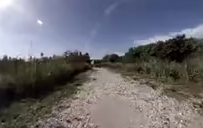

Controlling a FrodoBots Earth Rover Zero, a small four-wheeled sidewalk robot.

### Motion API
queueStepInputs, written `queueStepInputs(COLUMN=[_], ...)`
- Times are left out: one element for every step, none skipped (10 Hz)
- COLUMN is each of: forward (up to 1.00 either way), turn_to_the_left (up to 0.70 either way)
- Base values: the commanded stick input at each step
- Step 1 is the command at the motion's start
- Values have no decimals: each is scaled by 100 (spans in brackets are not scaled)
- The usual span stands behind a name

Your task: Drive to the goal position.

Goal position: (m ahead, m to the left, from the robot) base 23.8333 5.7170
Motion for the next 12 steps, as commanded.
queueStepInputs(forward=[85, 85, 85, 85, 85, 80, 70, 70, 70, 70, 70, 70], turn_to_the_left=[0, 0, 0, 0, 0, 0, 0, 0, -27, -33, -1, -15])
